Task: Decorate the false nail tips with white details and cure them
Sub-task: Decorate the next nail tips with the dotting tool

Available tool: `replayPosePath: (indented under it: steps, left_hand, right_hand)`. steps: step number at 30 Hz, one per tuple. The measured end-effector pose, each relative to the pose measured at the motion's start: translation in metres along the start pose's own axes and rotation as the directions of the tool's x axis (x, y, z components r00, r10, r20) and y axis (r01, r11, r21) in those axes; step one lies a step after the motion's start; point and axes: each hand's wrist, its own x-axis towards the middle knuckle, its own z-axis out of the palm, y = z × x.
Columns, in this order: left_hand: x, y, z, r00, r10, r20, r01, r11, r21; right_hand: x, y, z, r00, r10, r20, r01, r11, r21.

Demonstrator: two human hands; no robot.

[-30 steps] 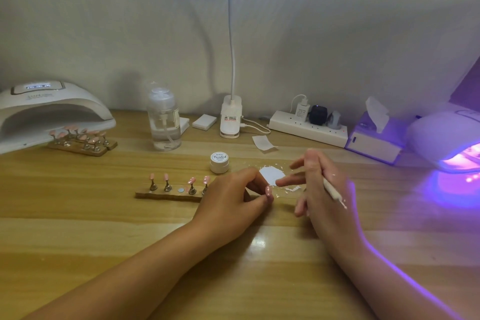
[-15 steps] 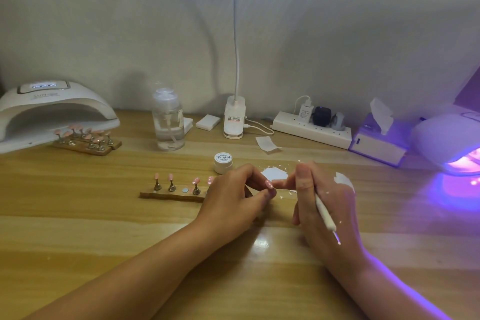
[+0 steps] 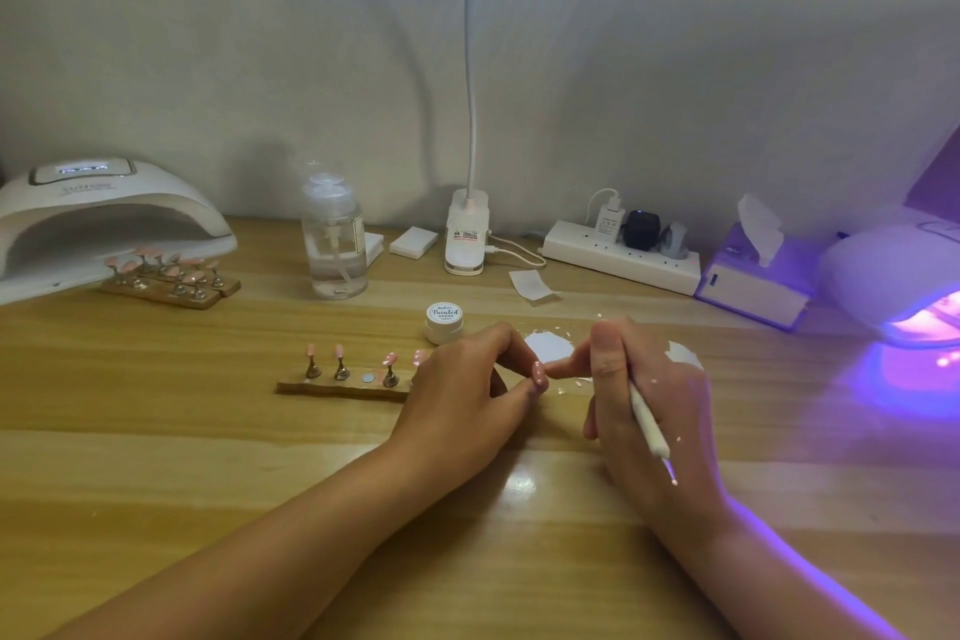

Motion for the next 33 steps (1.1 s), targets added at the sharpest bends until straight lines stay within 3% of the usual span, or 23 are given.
replayPosePath:
  steps: [3, 7, 11, 13, 16, 21, 33]
  left_hand:
    - [0.000, -0.001, 0.000, 1.000, 0.016, -0.010, -0.016, 1.000, 0.003]
    - [0.000, -0.003, 0.002, 0.998, 0.055, 0.005, -0.055, 0.998, 0.005]
    - [-0.001, -0.005, 0.003, 0.997, 0.075, 0.009, -0.075, 0.997, 0.002]
    - [-0.001, -0.005, 0.004, 0.997, 0.076, 0.022, -0.077, 0.997, 0.012]
    - [-0.001, -0.005, 0.004, 0.996, 0.072, 0.058, -0.075, 0.996, 0.045]
    - [-0.002, -0.002, 0.002, 0.995, 0.072, 0.076, -0.078, 0.994, 0.081]
    - [-0.002, -0.001, 0.002, 0.995, 0.046, 0.084, -0.055, 0.993, 0.101]
  right_hand:
    - [0.000, 0.001, -0.001, 0.998, 0.064, -0.012, -0.063, 0.997, 0.052]
    - [0.008, 0.009, 0.000, 0.960, 0.275, -0.055, -0.268, 0.958, 0.102]
    - [0.019, 0.028, 0.001, 0.836, 0.549, 0.013, -0.549, 0.834, 0.063]
    - [0.019, 0.032, -0.002, 0.782, 0.618, 0.083, -0.623, 0.774, 0.109]
    - [0.018, 0.031, -0.004, 0.779, 0.613, 0.134, -0.627, 0.767, 0.138]
    - [0.019, 0.029, -0.004, 0.782, 0.602, 0.161, -0.609, 0.793, -0.007]
    - [0.019, 0.024, -0.003, 0.785, 0.606, 0.129, -0.605, 0.795, -0.055]
